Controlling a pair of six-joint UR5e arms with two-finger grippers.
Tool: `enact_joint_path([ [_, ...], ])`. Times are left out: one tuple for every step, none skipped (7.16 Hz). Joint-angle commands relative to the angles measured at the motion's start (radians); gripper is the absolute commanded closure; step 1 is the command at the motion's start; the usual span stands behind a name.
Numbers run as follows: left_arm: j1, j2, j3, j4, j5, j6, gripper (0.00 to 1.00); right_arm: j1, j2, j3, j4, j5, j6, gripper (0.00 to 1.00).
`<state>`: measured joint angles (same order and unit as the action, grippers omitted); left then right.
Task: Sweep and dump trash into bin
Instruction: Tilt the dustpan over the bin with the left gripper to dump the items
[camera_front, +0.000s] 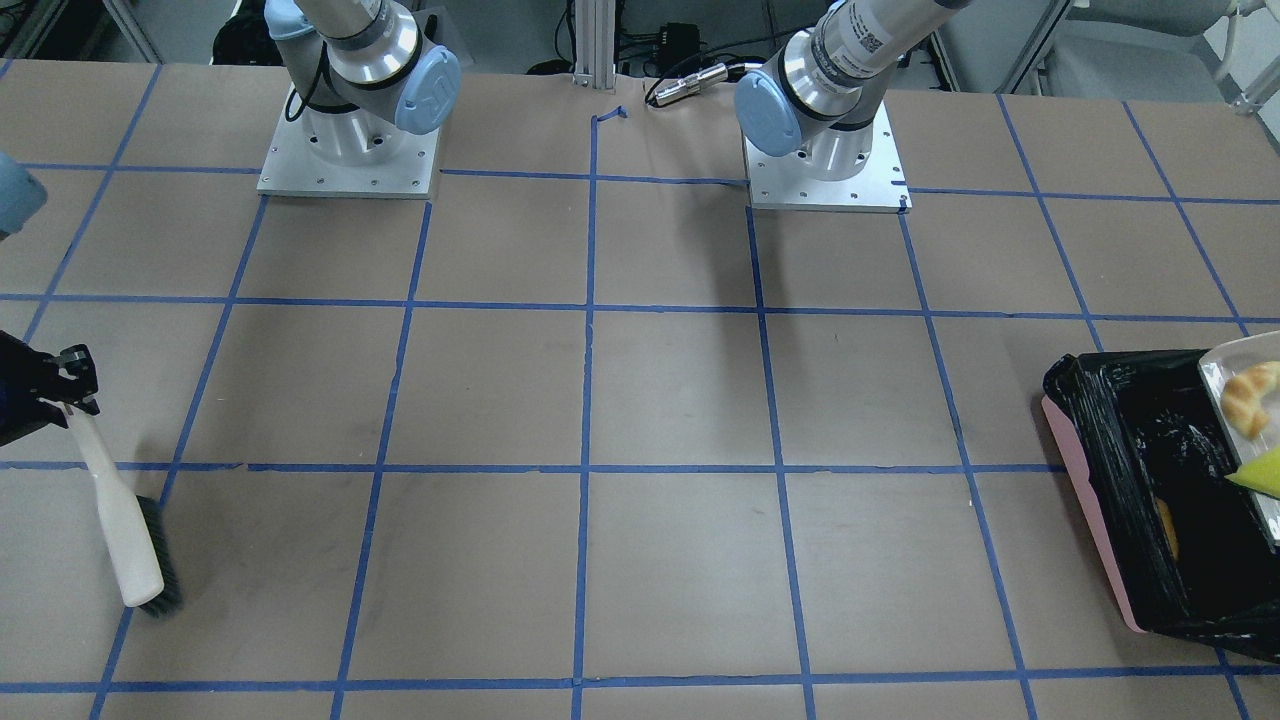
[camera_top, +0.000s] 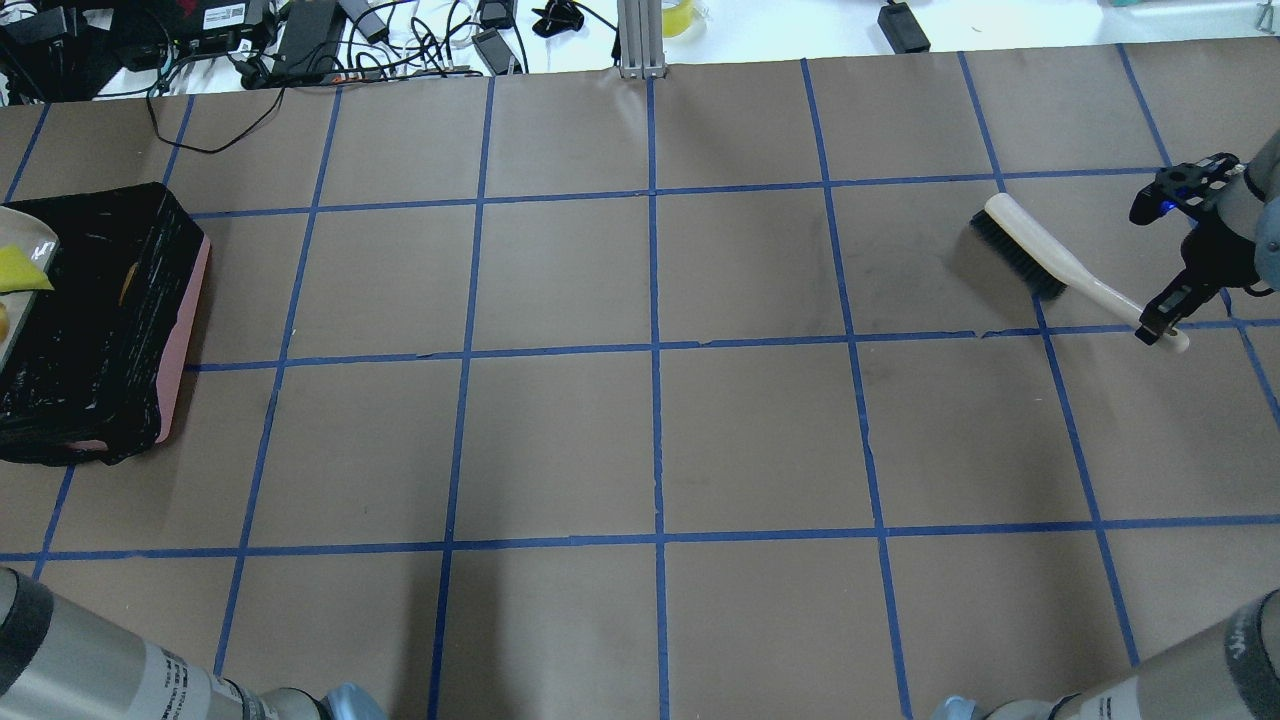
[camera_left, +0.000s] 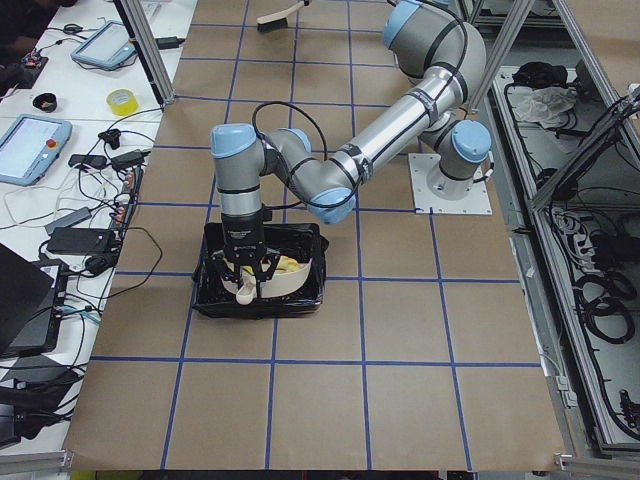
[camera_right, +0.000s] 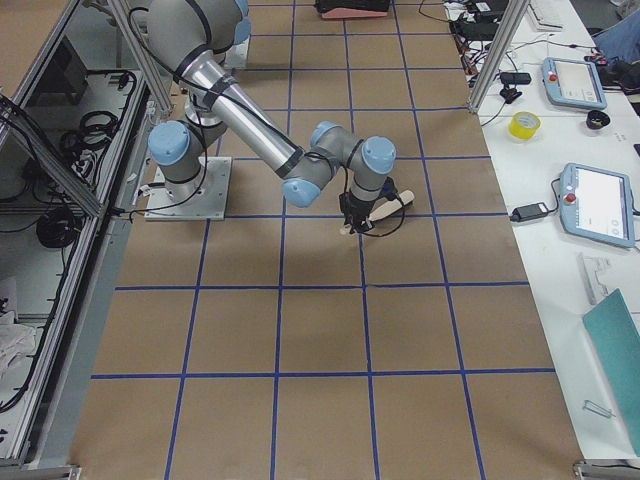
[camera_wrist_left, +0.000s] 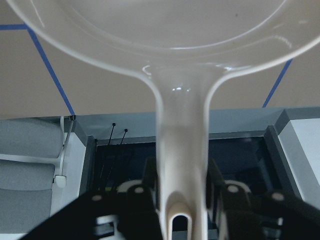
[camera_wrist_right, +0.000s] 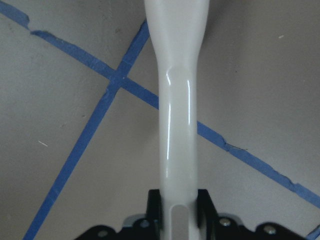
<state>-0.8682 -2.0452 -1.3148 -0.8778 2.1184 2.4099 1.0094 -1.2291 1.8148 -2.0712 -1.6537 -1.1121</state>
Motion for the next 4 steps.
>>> enact_joint_path([
  [-0.009, 0.000, -0.015, 0.054, 0.014, 0.008, 1.00, 0.000, -0.007, -0.002, 0.013, -0.007, 0.038, 0.86],
  [-0.020, -0.004, -0.029, 0.112, 0.024, 0.038, 1.00, 0.000, -0.009, -0.003, 0.016, -0.008, 0.047, 0.89],
  [-0.023, -0.003, -0.043, 0.153, 0.026, 0.046, 1.00, 0.000, -0.009, -0.005, 0.016, -0.008, 0.048, 0.89],
  [-0.023, -0.001, -0.055, 0.174, 0.026, 0.045, 1.00, 0.002, -0.009, -0.005, 0.016, -0.008, 0.048, 0.89],
])
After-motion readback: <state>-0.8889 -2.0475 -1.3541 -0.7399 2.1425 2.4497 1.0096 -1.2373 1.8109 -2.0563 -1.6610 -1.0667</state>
